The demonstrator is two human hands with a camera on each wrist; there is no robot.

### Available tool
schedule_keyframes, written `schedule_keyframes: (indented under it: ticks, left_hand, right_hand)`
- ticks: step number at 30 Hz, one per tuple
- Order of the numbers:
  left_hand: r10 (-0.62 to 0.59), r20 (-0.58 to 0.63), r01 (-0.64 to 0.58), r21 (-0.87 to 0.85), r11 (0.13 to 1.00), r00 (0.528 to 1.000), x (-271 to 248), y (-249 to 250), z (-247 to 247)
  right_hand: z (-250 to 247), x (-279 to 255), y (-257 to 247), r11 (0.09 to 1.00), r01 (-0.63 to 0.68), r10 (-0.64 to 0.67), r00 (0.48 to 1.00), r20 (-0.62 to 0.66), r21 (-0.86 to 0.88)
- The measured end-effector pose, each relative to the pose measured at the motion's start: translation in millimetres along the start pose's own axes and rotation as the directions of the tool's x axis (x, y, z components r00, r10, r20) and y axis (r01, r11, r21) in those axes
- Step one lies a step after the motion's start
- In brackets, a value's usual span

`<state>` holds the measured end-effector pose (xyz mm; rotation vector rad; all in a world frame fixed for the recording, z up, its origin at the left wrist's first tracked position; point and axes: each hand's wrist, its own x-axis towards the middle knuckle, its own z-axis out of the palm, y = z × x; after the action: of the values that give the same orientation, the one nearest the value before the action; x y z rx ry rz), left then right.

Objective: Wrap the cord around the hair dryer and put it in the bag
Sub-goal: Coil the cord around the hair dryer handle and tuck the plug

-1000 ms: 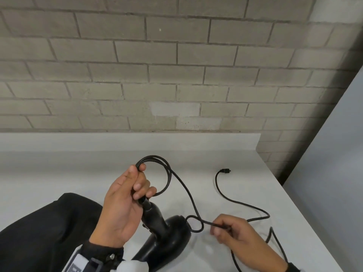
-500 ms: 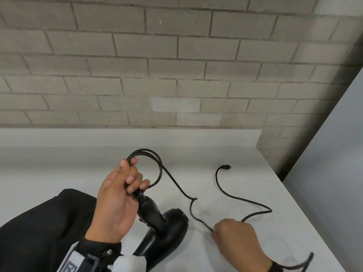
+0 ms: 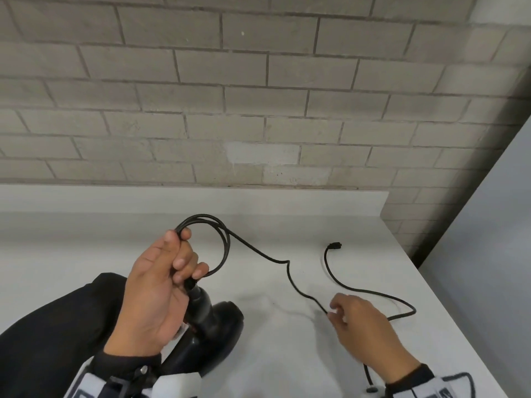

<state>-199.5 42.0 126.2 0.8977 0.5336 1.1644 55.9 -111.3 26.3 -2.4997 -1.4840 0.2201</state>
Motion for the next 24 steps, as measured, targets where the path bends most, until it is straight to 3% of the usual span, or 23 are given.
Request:
schedule_keyframes:
  ticks: [2,4,7,10,12,15,19,23,24]
  left_hand:
    - [-0.007,0.029,0.006,0.019,1.000,1.000,-2.8,-2.5,3.1]
    - [-0.019,0.063,0.017,0.026,1.000,0.998,-5.8,-5.0,6.5]
    - [-0.043,0.095,0.041,0.026,0.999,0.995,-9.3,-8.1,11.8]
    - [-0.046,0.092,0.044,0.026,0.999,0.995,-11.4,-9.9,14.8]
    - [-0.034,0.062,0.033,0.016,0.999,0.997,-11.5,-10.1,15.1]
    - [-0.014,0.004,0.014,-0.012,1.000,1.000,-10.8,-9.5,15.9]
    - [0.014,-0.055,-0.015,-0.024,1.000,0.998,-9.8,-10.6,17.5]
    - [0.031,-0.087,-0.035,-0.042,0.999,0.996,-7.3,-11.0,15.2]
    - [0.033,-0.094,-0.037,-0.049,0.998,0.995,-6.1,-10.0,13.3]
  right_hand:
    - [7.8,4.4,-13.6,0.997,0.054,-0.054,0.998,-0.010,0.056]
    - [7.7,6.5,-33.1,0.958,0.176,-0.164,0.984,-0.069,0.228]
    - [-2.3,7.9,-67.1,0.832,0.369,-0.340,0.929,-0.145,0.414]
    - [-6.5,13.7,-85.5,0.664,0.439,-0.437,0.885,-0.163,0.604]
    - [-5.1,16.9,-88.2,0.558,0.409,-0.440,0.883,-0.160,0.722]
    - [2.8,12.9,-87.1,0.466,0.292,-0.341,0.930,-0.136,0.835]
    - [14.0,4.4,-78.9,0.434,0.220,-0.294,0.951,-0.094,0.873]
    - [16.2,-2.3,-65.6,0.190,-0.066,-0.302,0.946,0.122,0.980]
    - [15.9,-5.1,-61.6,0.180,-0.130,-0.309,0.934,0.181,0.975]
